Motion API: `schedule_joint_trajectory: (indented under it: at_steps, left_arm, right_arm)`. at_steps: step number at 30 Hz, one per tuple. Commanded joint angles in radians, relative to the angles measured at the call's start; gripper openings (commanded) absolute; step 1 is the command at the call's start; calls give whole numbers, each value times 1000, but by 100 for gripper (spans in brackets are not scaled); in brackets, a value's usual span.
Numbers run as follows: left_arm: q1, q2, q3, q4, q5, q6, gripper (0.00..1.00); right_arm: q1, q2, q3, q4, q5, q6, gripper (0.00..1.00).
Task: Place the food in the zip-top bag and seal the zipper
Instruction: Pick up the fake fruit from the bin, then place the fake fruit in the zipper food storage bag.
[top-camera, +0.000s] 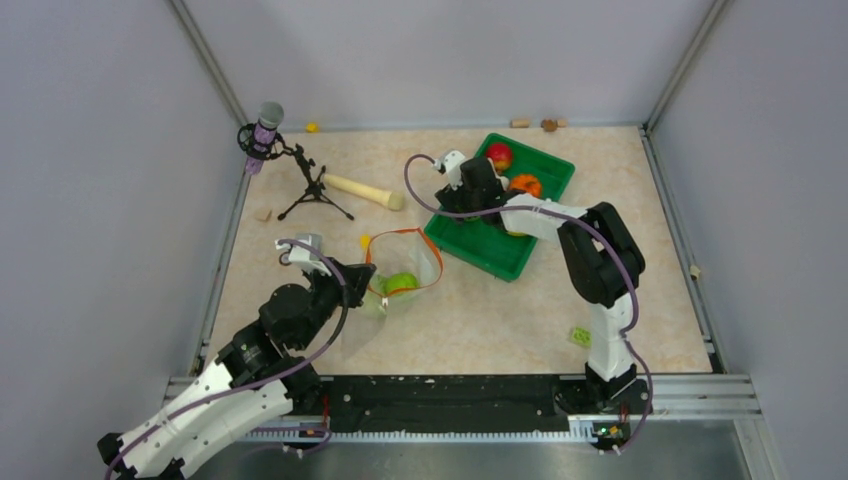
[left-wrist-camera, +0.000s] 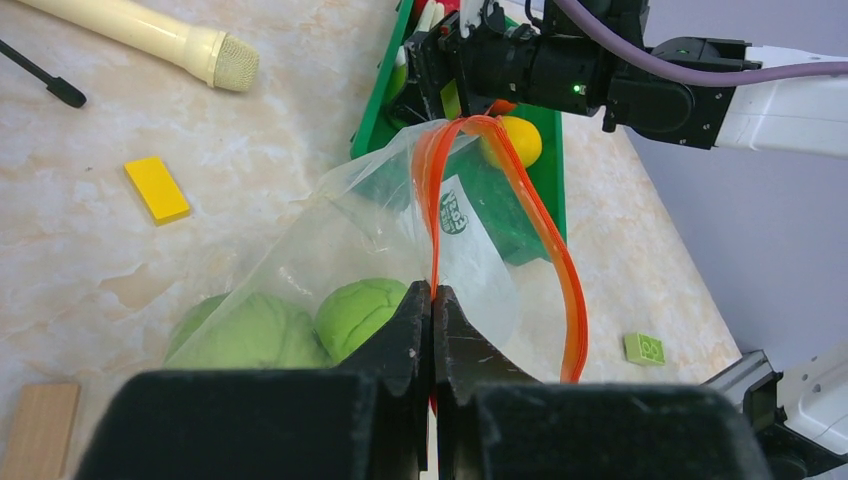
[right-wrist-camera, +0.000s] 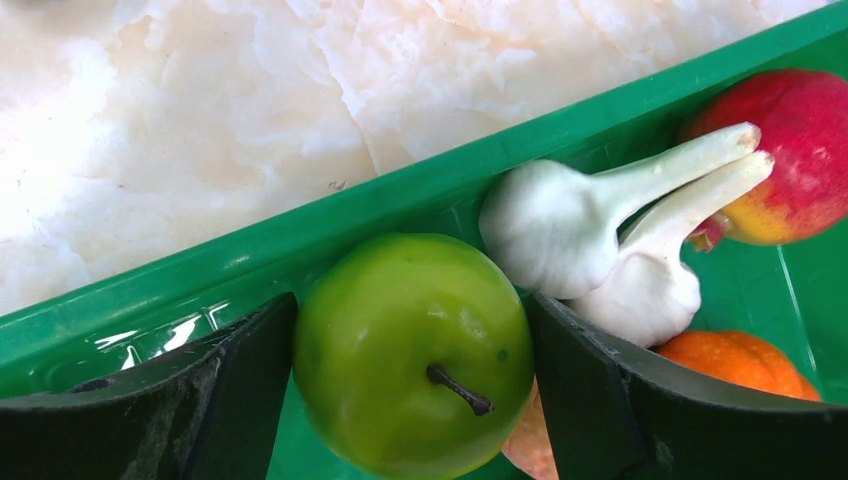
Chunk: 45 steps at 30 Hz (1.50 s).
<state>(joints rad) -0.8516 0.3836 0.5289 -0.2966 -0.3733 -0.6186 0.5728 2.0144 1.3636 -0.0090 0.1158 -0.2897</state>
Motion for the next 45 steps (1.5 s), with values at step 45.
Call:
schedule_joint_trajectory:
  at_steps: [45]
  left_arm:
    - [0, 9, 10, 51, 28, 2, 0]
  right_arm:
    - [414, -840, -475, 310, -342, 475, 45]
